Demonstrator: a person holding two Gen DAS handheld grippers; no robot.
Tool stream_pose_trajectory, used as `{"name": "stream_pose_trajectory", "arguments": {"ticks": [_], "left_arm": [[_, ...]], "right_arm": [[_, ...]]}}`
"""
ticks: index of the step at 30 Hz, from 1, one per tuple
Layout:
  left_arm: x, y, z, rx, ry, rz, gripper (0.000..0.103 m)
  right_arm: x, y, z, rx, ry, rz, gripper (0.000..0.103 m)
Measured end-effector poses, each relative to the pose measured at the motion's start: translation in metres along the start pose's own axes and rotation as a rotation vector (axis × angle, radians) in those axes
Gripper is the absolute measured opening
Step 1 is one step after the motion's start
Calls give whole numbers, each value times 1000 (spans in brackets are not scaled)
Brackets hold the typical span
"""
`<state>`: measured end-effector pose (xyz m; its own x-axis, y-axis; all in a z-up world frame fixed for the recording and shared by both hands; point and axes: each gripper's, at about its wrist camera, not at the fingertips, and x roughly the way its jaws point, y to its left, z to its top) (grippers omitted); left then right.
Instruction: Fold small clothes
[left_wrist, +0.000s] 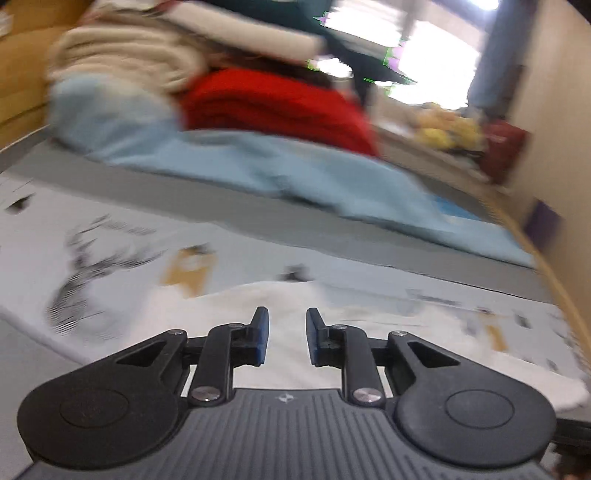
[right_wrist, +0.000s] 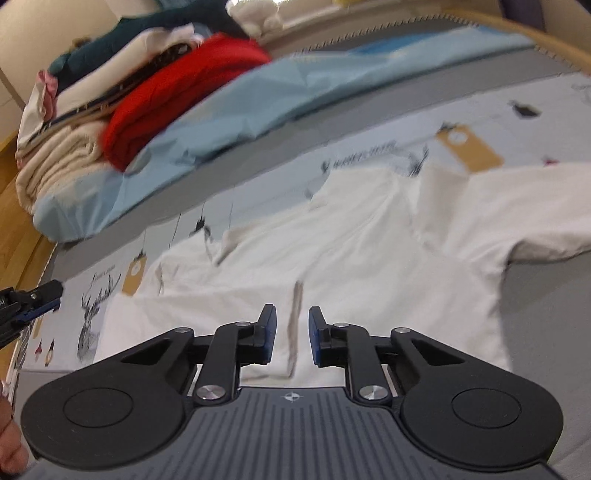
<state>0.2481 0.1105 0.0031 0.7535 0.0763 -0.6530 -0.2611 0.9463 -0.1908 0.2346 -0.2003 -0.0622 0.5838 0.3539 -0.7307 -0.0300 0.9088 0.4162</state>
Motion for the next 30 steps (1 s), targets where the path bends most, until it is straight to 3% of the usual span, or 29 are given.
{"name": "stream_pose_trajectory", "arguments": {"ticks": [1,3,9,13,15,18,22,24,27,30], "left_arm": [[9,12,0,-33,53,57,24],[20,32,4,-94,84,101,24],[42,61,17,-57,69,171,24],[44,87,28,-108,97,180,29],[41,96,32,-136,100,186,29],[38,103,35,-149,94,195,29],[37,109,36,-161,86,203,29],[35,110,37,-164,81,202,29],[39,108,35,-143,90,188,29],[48,102,30,-141,120,170,29]], "right_arm": [[9,1,-2,7,26,2,21],[25,5,-5,16,51,-4,21],[73,16,-13,-6,114,-64,29],[82,25,-19,-62,114,-92,27],[76,32,-17,-95,59,-93,0],[54,41,-5,-122,-42,-25,1],[-12,37,29,-105,-309,93,0],[-21,16,41,-109,-356,-25,0],[3,-48,46,44,-215,-217,0],[4,-67,47,49,-217,-236,0]]}}
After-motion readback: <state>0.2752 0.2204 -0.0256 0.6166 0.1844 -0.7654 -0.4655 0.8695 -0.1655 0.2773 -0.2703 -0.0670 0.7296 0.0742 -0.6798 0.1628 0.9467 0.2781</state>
